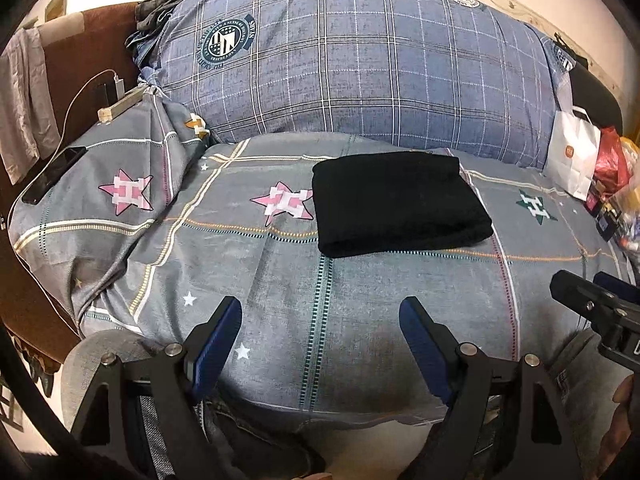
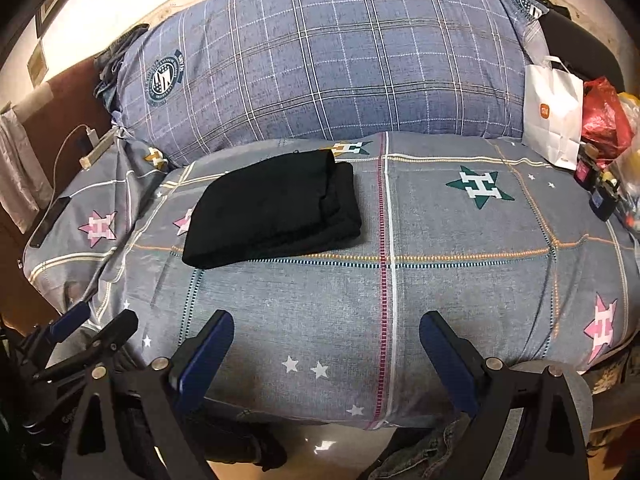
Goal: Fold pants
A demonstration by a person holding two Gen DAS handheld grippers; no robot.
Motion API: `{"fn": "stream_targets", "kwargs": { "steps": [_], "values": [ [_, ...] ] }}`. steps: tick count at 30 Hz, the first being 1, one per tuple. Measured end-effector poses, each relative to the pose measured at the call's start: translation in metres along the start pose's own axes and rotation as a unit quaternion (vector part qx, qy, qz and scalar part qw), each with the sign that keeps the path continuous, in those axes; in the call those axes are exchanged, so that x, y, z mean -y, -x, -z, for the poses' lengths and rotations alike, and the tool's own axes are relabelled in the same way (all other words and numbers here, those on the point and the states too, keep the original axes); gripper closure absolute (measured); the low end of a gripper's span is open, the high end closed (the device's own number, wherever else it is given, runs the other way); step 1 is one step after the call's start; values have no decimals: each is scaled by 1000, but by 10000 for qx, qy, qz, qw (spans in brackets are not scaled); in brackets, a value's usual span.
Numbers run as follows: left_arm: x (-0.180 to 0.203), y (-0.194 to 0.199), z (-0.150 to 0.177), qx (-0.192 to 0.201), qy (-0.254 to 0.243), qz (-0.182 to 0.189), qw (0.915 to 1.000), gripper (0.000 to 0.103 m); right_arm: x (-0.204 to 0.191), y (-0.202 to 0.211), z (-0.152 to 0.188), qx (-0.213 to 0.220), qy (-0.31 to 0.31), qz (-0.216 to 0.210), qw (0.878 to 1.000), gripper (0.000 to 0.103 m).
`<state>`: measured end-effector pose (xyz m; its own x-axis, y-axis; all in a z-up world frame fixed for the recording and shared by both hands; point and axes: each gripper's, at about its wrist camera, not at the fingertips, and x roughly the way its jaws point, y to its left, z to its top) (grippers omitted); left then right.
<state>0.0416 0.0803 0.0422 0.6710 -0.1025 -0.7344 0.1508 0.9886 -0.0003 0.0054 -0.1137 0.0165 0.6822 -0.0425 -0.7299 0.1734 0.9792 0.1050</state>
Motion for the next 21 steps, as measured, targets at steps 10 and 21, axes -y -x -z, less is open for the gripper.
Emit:
{"fn": "stream_targets", "kwargs": {
  "steps": [10,21],
  "values": [
    [12,11,-1,17,-113,69,9999,22,12,18,-1,140,-140,51,9998,7],
    [32,23,-4,-69,-191,335,9992,22,26,49,5,303,-340,218,9987,7]
  ]
}}
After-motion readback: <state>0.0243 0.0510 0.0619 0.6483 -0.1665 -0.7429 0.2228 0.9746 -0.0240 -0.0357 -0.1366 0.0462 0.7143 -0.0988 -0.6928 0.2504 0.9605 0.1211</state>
